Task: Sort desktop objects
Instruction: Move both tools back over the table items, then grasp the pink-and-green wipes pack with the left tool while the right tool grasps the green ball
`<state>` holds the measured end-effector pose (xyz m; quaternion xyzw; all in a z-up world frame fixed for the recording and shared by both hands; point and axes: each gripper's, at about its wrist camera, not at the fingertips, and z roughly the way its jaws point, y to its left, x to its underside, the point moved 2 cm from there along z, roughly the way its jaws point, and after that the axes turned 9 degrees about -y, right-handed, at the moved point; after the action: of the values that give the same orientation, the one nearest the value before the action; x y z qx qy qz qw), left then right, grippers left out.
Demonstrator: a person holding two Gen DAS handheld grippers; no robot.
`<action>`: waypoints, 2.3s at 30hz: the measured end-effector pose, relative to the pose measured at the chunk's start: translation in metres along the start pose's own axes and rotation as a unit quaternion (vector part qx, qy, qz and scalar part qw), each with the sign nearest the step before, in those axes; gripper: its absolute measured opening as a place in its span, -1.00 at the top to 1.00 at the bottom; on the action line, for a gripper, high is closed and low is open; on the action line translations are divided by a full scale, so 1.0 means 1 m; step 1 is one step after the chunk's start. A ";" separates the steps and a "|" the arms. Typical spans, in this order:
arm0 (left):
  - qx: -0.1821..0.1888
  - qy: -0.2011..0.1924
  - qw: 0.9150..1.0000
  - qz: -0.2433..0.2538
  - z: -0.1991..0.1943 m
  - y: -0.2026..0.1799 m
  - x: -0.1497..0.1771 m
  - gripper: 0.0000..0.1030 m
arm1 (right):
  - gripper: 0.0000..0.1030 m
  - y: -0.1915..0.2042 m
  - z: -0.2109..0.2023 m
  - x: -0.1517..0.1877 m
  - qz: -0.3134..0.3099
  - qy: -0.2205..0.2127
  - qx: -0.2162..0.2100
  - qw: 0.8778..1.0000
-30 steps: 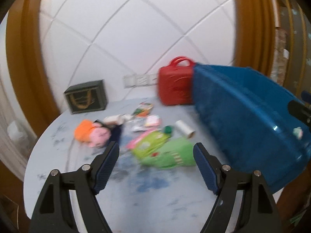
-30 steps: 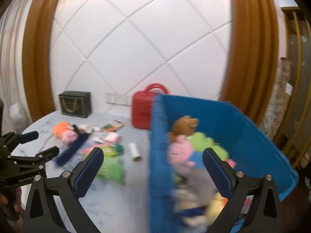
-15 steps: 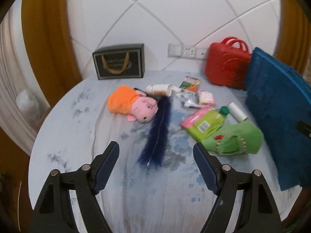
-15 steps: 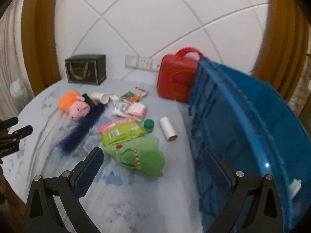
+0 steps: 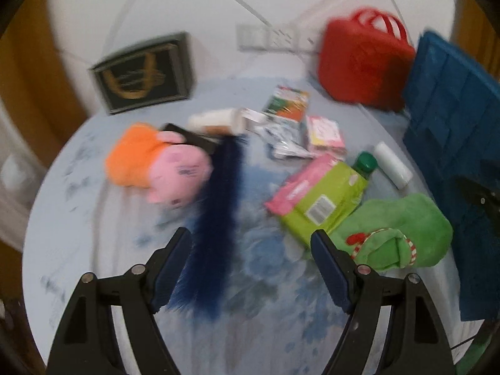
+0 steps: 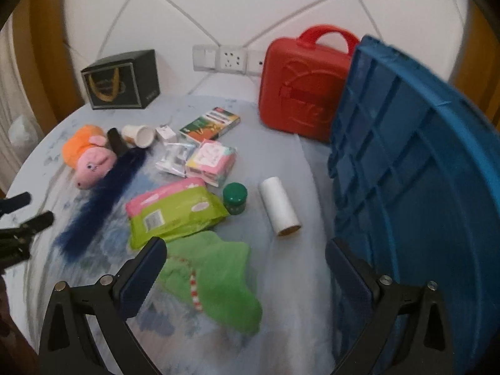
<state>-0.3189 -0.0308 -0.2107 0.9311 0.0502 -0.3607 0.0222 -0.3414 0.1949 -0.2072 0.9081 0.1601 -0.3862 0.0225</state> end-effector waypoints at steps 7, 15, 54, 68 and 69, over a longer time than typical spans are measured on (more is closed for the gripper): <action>0.071 0.051 0.992 0.086 0.094 -0.062 -0.021 -0.52 | -1.00 -0.017 0.069 -0.007 0.050 0.048 0.003 0.998; 0.098 0.089 0.983 0.127 0.174 -0.101 -0.021 -0.83 | -0.99 -0.021 0.140 -0.005 0.081 0.086 0.001 0.993; 0.089 0.062 0.992 0.058 0.147 -0.068 -0.033 -0.08 | 0.22 0.002 0.176 -0.005 0.062 0.068 -0.024 0.995; 0.082 0.130 0.983 0.104 0.206 -0.087 -0.009 -1.00 | 0.22 -0.011 0.185 0.016 0.075 0.096 -0.023 0.992; 0.085 0.126 0.983 0.107 0.207 -0.087 -0.008 -1.00 | 0.22 -0.011 0.188 0.017 0.075 0.100 -0.025 0.992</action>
<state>-0.4726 0.0387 -0.3589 0.9676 -0.0784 -0.2387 -0.0245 -0.4638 0.1789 -0.3504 0.9509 0.1022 -0.2863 0.0578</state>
